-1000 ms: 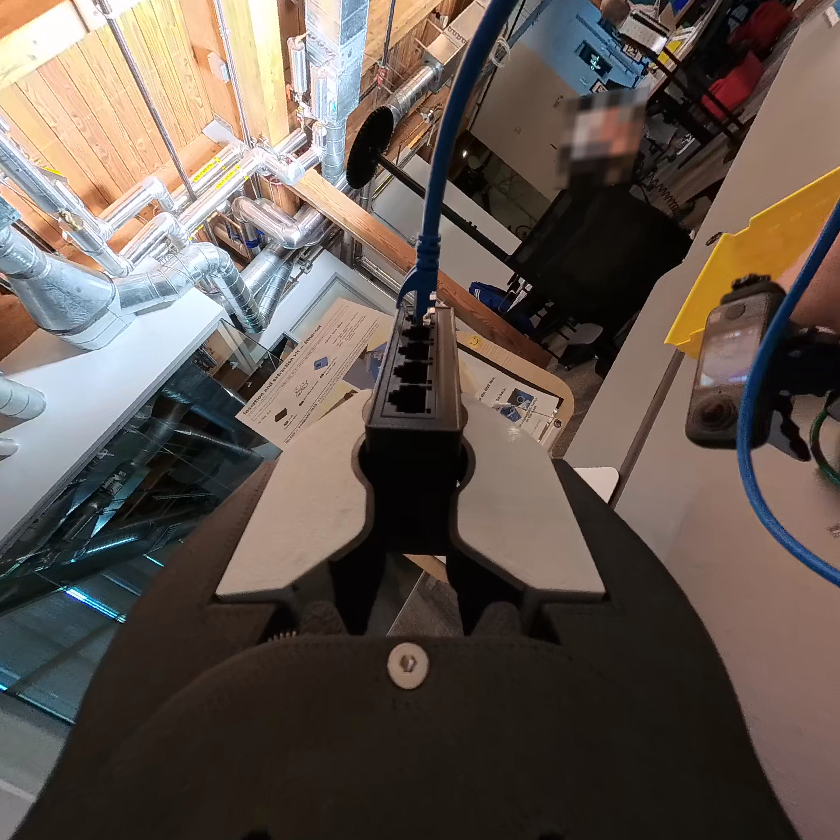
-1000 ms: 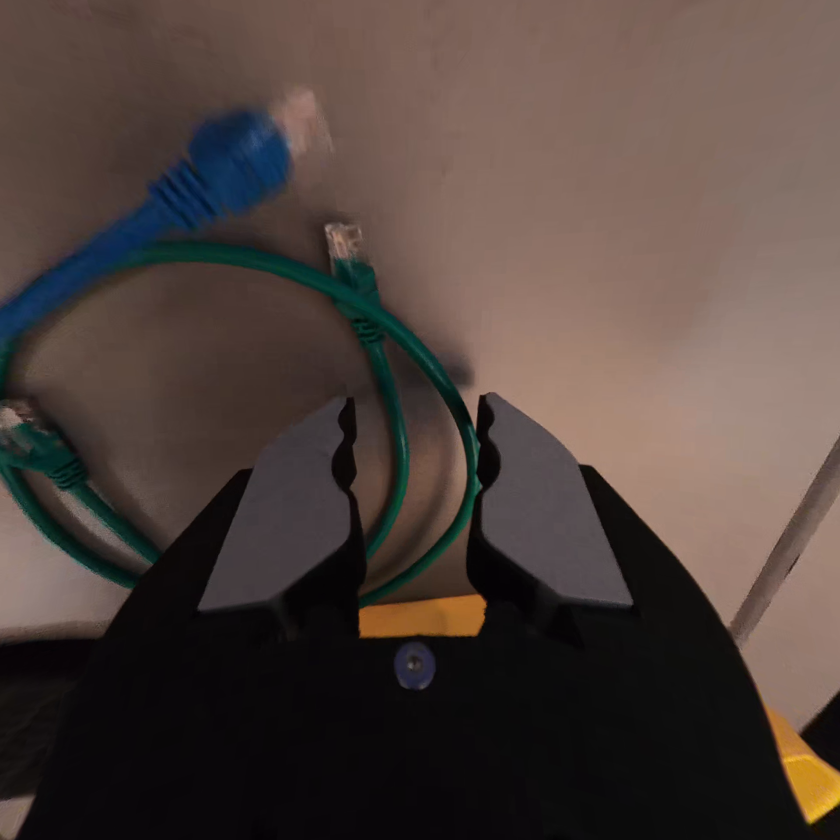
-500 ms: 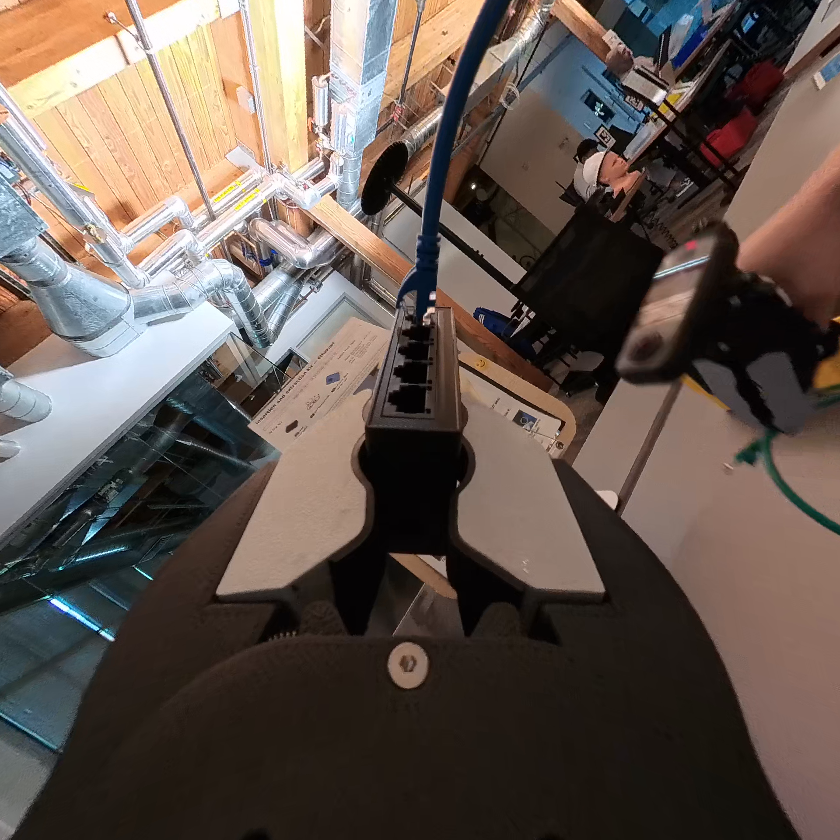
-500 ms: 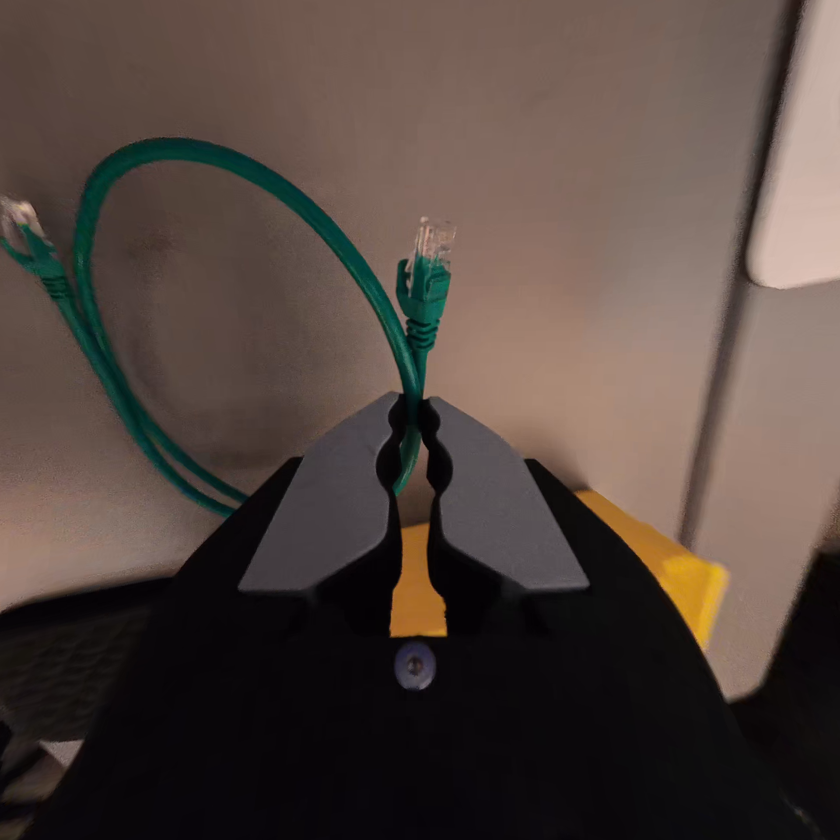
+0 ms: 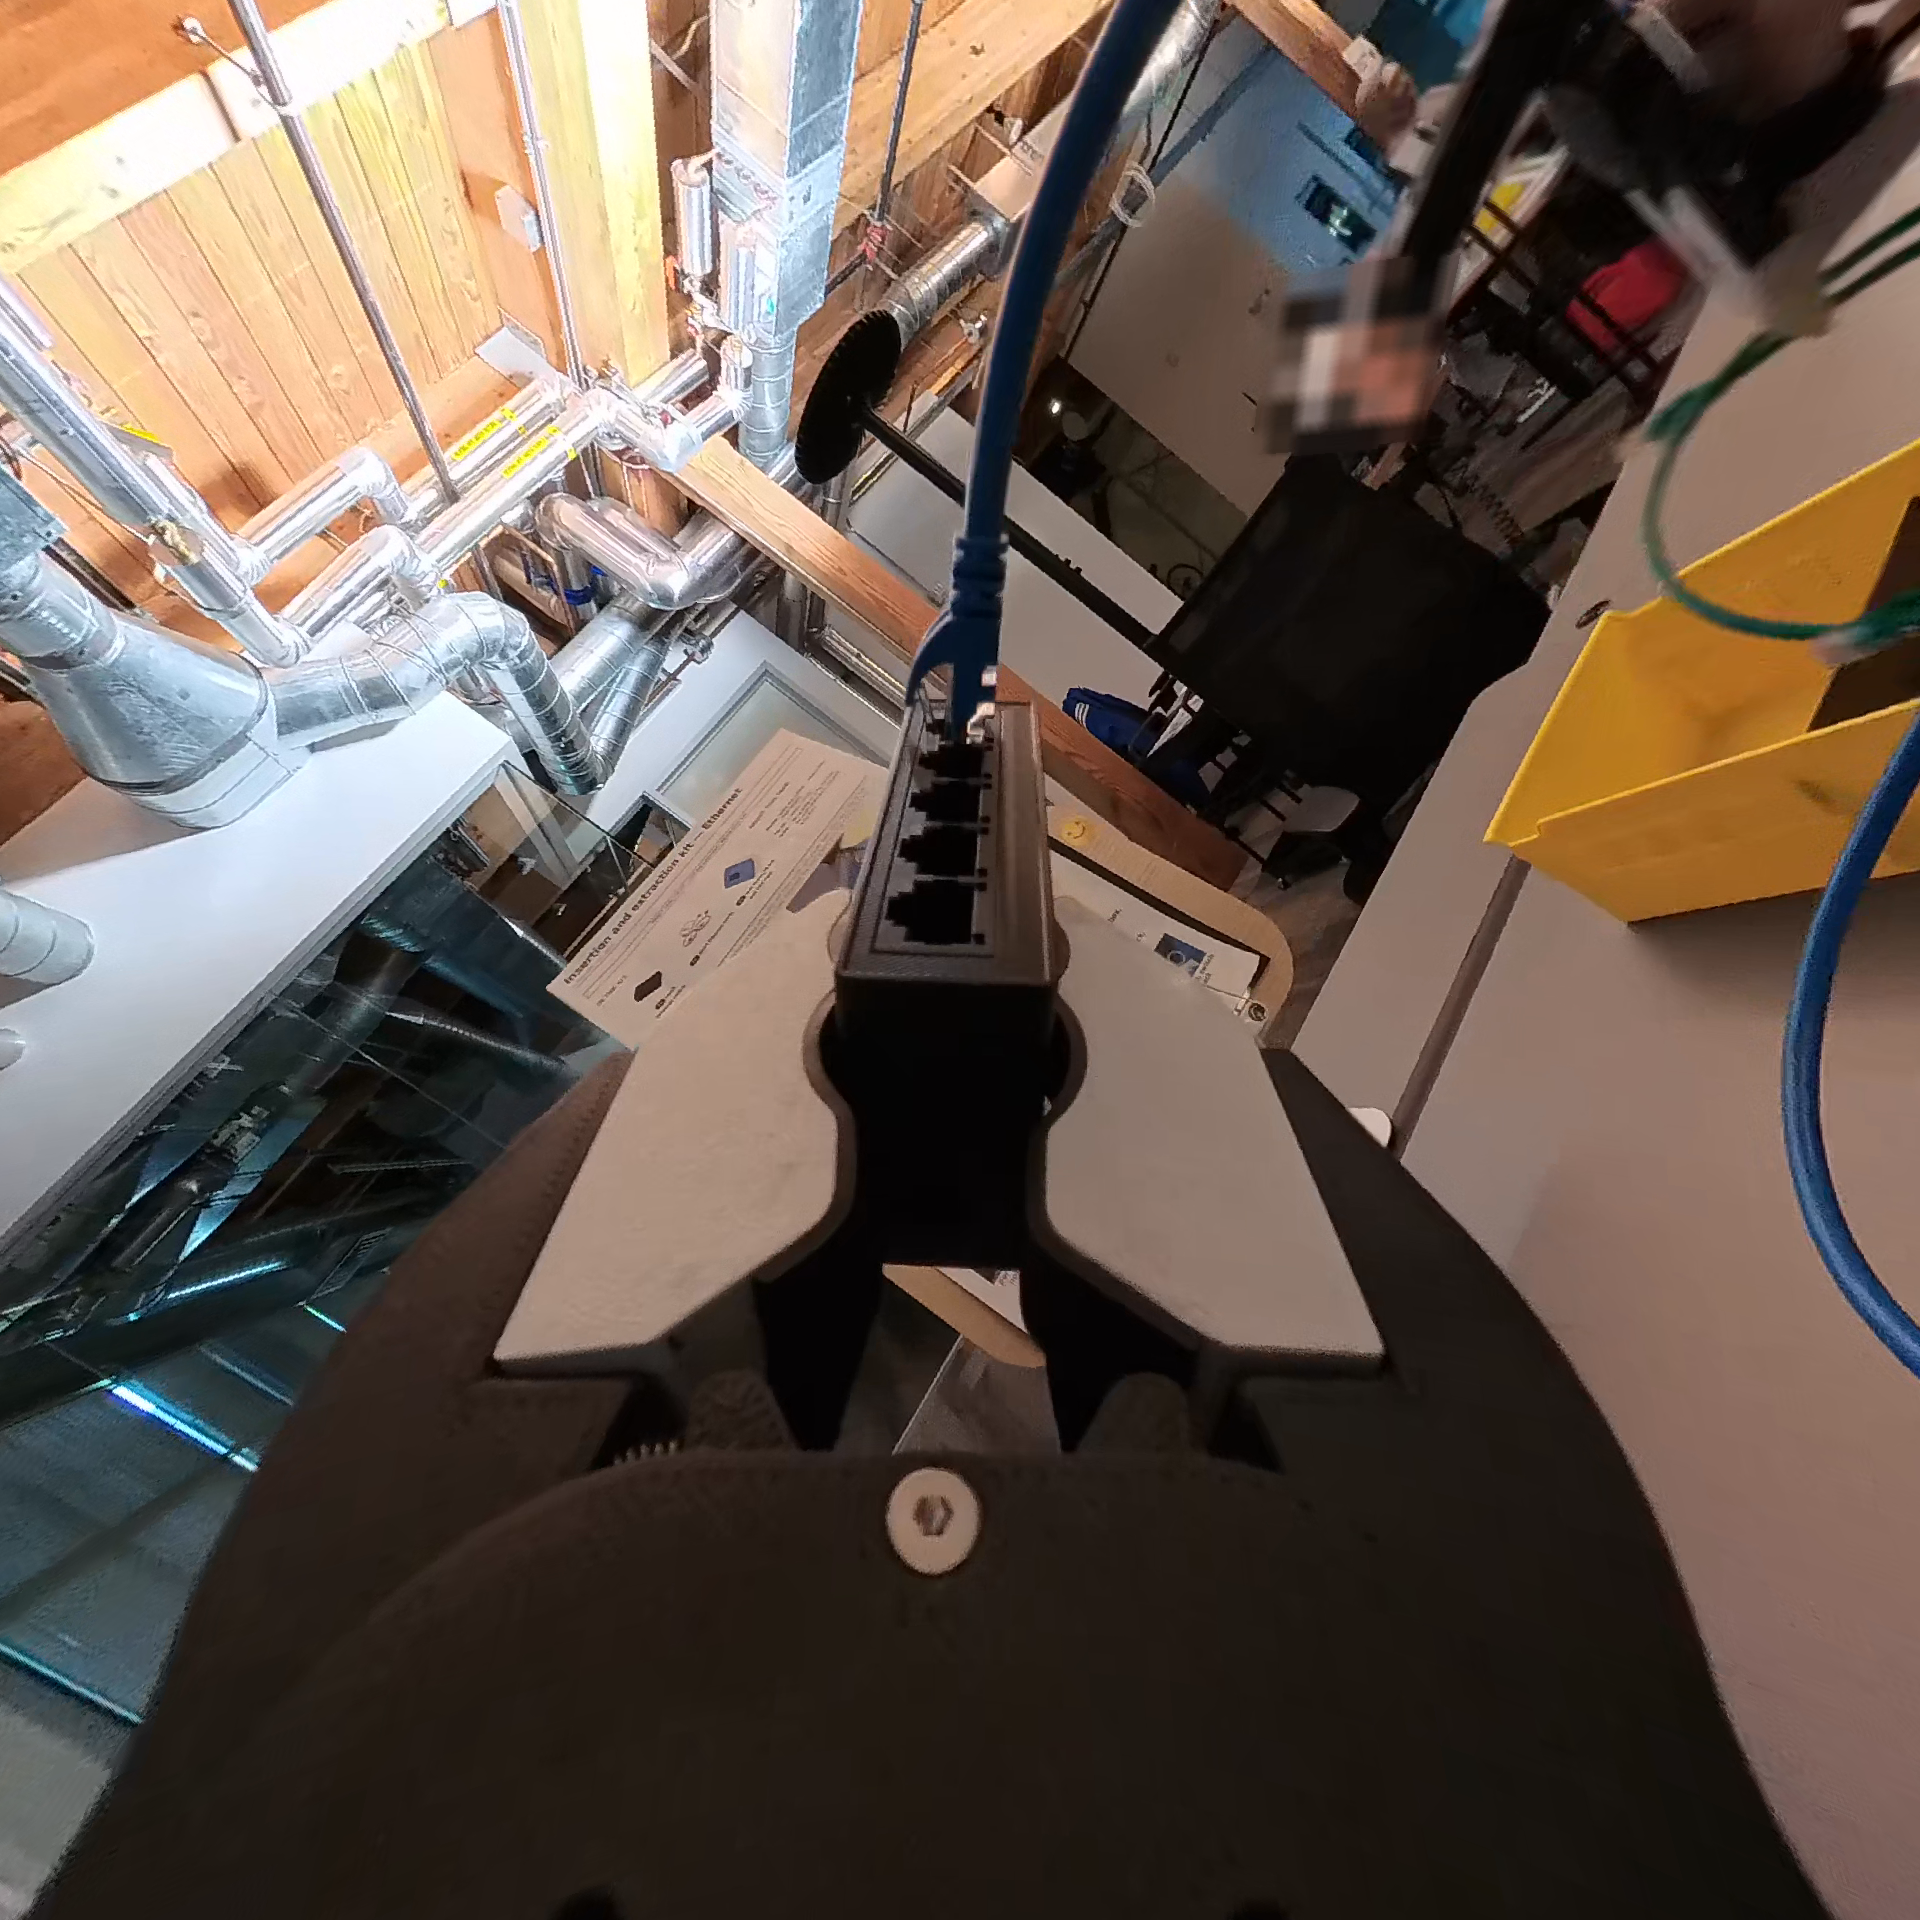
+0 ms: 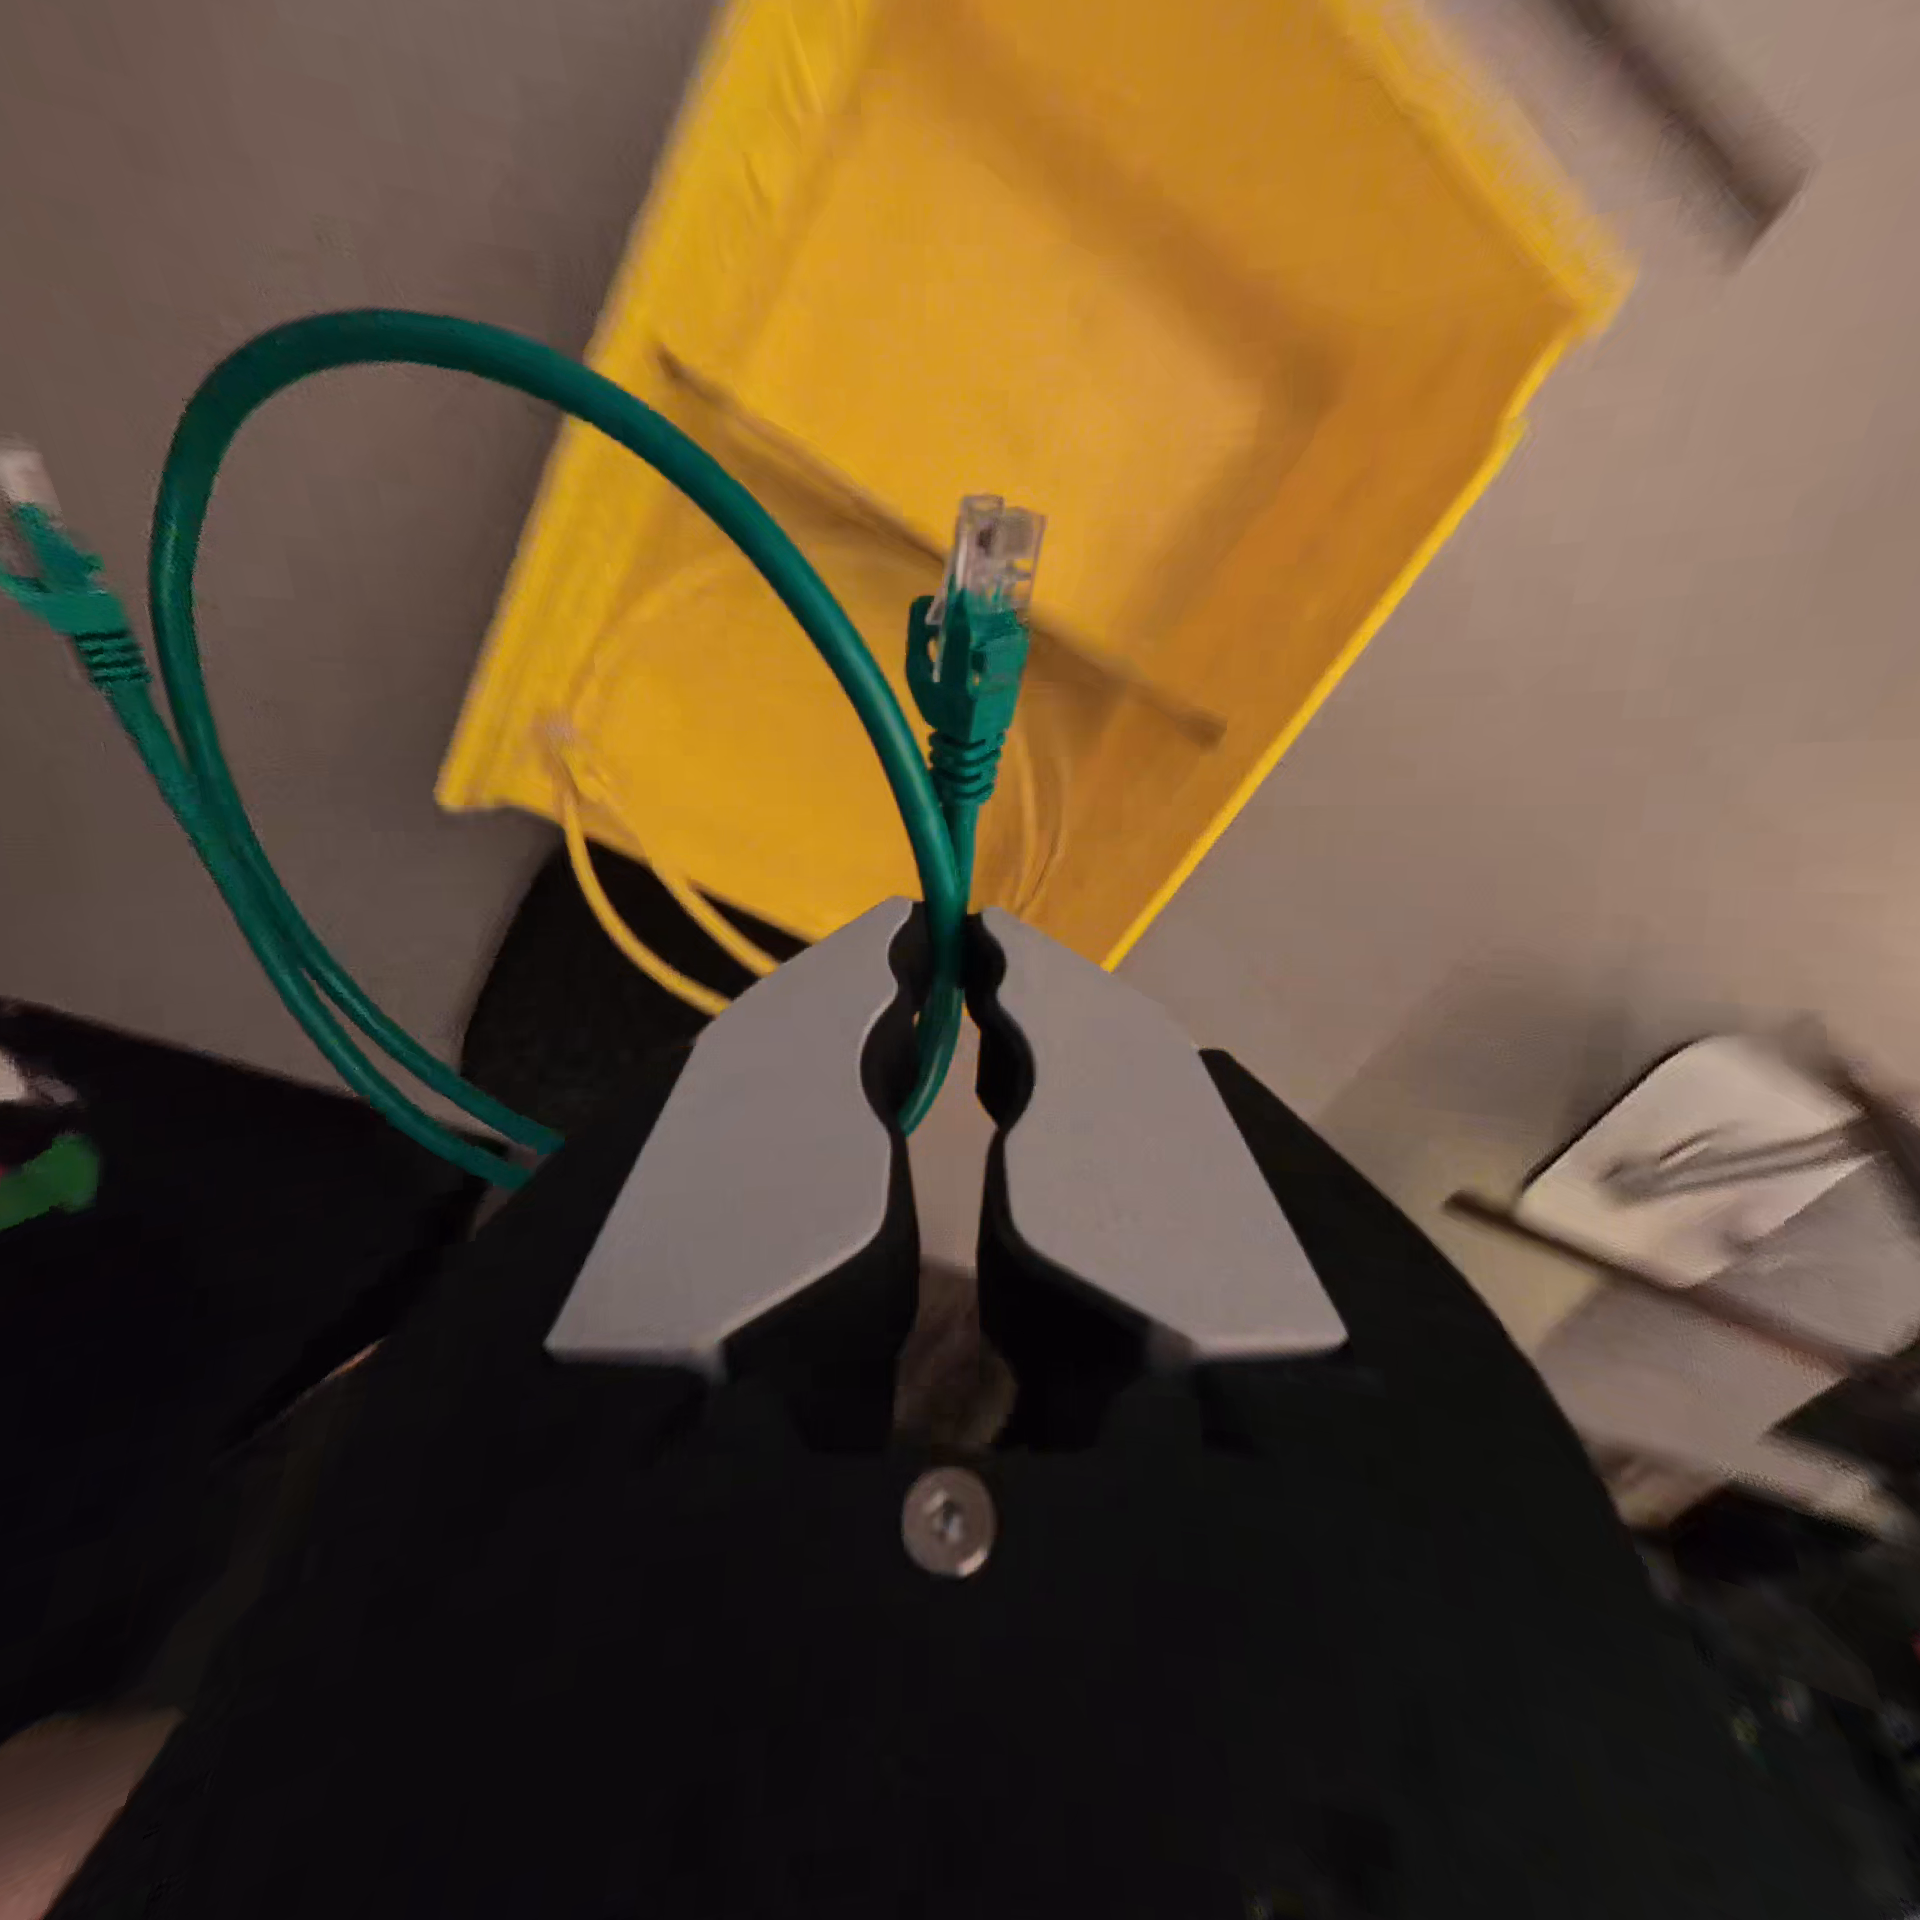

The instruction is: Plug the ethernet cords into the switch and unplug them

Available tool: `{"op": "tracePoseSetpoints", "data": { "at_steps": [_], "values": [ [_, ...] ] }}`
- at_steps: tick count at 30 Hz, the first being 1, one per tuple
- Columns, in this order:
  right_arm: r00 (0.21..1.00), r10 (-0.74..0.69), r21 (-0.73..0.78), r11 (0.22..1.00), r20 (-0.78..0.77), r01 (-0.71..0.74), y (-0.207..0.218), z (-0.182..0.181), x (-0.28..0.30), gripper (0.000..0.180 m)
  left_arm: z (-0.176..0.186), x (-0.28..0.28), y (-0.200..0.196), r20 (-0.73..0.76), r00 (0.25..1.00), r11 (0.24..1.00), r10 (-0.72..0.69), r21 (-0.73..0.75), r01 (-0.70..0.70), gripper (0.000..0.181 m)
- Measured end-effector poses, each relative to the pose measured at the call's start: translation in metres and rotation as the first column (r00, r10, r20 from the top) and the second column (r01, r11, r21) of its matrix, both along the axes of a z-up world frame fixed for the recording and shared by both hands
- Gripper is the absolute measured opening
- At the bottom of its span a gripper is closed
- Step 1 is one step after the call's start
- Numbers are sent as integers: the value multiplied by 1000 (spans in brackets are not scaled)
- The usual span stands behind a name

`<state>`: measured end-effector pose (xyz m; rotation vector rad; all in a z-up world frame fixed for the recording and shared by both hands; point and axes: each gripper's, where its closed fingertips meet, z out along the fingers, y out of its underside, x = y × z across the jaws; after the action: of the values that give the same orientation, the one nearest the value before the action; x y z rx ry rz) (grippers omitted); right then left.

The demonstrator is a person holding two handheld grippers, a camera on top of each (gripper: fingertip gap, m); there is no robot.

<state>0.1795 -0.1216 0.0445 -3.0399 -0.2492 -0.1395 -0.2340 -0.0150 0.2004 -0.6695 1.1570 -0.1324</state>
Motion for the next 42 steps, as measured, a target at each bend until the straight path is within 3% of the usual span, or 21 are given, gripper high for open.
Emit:
{"op": "tracePoseSetpoints", "data": {
  "at_steps": [3,7,10,15,21,26,29,31,33,34,35,37,39,40,42],
  "values": [
    [989,-150,-245,959,-7,144,-44,-57,24,7,-3,5,-2,-19,1000,1000,1,3,-1,28],
    [968,-248,-352,910,-35,221,-59,-107,32,8,-5,10,-4,-36,999,1000,-4,4,4,27],
    [960,-280,-411,872,22,264,-67,-121,41,8,-7,12,-3,-47,999,1000,-3,2,3,29],
    [940,-336,-362,870,65,336,-52,-126,57,8,-9,16,-3,-58,998,1000,-2,2,3,28],
    [965,-219,-458,850,144,261,-55,-145,51,9,-13,20,0,-81,997,1000,12,1,-12,28],
    [970,-113,-336,924,213,182,-36,-122,61,29,-19,24,7,-112,993,999,44,8,-43,28],
    [979,-57,-233,967,196,102,-22,-89,51,29,-22,28,9,-121,992,999,40,6,-40,28],
    [980,-20,-96,995,196,39,-5,-53,37,28,-23,32,8,-122,992,1000,23,2,-22,28],
    [986,38,138,988,165,-61,24,-6,5,22,-26,36,7,-128,992,1000,11,4,-10,28],
    [981,112,283,947,157,-154,41,22,-20,24,-27,38,7,-135,991,1000,7,4,-6,28],
    [961,207,440,857,183,-268,58,55,-51,29,-29,40,6,-144,990,1000,-1,0,1,28],
    [868,374,684,541,326,-490,74,120,-125,32,-31,45,4,-151,989,1000,-12,-6,11,29],
    [723,464,744,183,511,-643,65,162,-201,46,-31,48,1,-153,988,1000,-26,-10,25,28],
    [659,465,717,71,592,-694,57,173,-230,47,-32,50,-1,-159,987,999,-35,-12,33,28],
    [554,507,667,-59,660,-742,40,179,-284,50,-32,52,-4,-162,986,999,-31,6,32,28]
  ]
}}
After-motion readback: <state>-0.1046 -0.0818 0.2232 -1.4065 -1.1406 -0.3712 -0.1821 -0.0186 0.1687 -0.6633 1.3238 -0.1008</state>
